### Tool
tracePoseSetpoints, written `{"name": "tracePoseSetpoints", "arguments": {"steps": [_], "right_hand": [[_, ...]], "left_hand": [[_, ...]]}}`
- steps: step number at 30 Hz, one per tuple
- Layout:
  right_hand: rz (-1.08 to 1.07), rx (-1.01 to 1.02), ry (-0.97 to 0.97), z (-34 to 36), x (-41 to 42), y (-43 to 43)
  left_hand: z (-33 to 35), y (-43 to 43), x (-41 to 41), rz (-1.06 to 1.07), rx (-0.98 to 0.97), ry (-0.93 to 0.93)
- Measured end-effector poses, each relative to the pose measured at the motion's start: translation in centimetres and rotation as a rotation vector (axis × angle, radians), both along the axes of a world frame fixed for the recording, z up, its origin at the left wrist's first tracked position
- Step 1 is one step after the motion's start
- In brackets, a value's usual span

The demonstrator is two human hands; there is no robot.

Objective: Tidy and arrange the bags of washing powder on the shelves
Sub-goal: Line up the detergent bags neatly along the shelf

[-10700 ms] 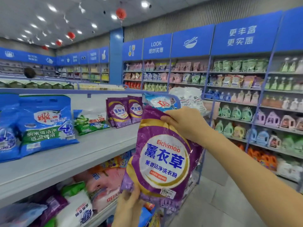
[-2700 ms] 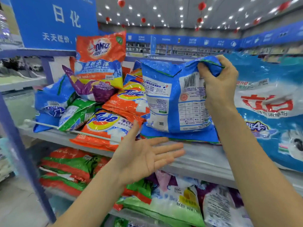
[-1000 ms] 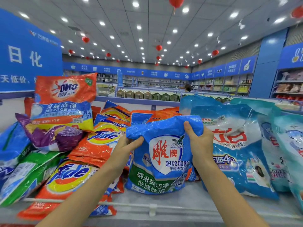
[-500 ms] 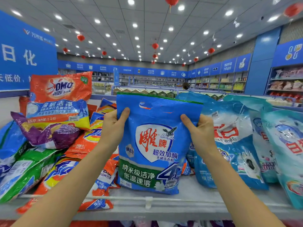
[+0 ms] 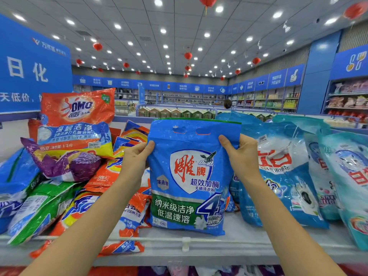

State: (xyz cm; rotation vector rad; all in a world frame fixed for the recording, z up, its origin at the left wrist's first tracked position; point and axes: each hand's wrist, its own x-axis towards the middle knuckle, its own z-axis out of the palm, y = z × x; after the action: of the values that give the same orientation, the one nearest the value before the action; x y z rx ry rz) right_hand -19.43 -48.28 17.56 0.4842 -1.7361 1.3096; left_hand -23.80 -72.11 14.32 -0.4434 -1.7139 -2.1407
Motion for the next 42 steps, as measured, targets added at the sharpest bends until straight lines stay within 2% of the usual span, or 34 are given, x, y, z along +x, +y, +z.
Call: {"name": "tracePoseSetpoints", "arguments": {"steps": [4,6,9,11,14,17,20,23,27,32,42], "right_hand": [[0.127,-0.064,-0.077,-0.4,0.2,0.4],[0.154,-0.118,-0.100,-0.6,0.2,0.3],[0.129,-0.181,-0.115,-0.6,0.2,-0.7],[0.080,-0.217,-0.126,-0.4,0.2,-1.7],[-0.006,-0.172,-0.116,0.3,0.5,-3.0],[-0.061,-0.143,-0.073,1.4,1.9,-2.5],[-0.082,-0.222,-0.018,2.9,3.8,-0.7],[-0.091,-0.316,0.030,4.6,6.1,1.2],[-0.169,-0.322,0.092,6.3,10.5,4.8],[-0.305,-0.289,0.107,6.7,16.8,11.1],[-0.600,-0.256,-0.019,3.3,33.1,29.9]], "left_hand": [[-2.1,-1.1,0.8,-0.207,-0.137,-0.236],[-3.6,-1.7,1.2,-0.298,-0.346,-0.303],[-4.2,-2.0,2.1,-0.421,-0.632,-0.290],[-4.2,-1.6,2.4,-0.394,-0.729,-0.246],[-4.5,-0.8,2.6,-0.175,-0.879,-0.100],[-4.5,-0.3,2.9,-0.164,-0.728,-0.049],[-3.4,0.4,3.3,-0.288,-0.505,-0.045],[-1.7,2.2,4.3,-0.449,-0.363,-0.075],[-0.7,6.5,6.1,-0.654,-0.292,-0.069],[-1.6,14.8,9.7,-0.843,-0.251,-0.172],[-5.4,36.2,22.1,-1.038,-0.228,-0.304]]}}
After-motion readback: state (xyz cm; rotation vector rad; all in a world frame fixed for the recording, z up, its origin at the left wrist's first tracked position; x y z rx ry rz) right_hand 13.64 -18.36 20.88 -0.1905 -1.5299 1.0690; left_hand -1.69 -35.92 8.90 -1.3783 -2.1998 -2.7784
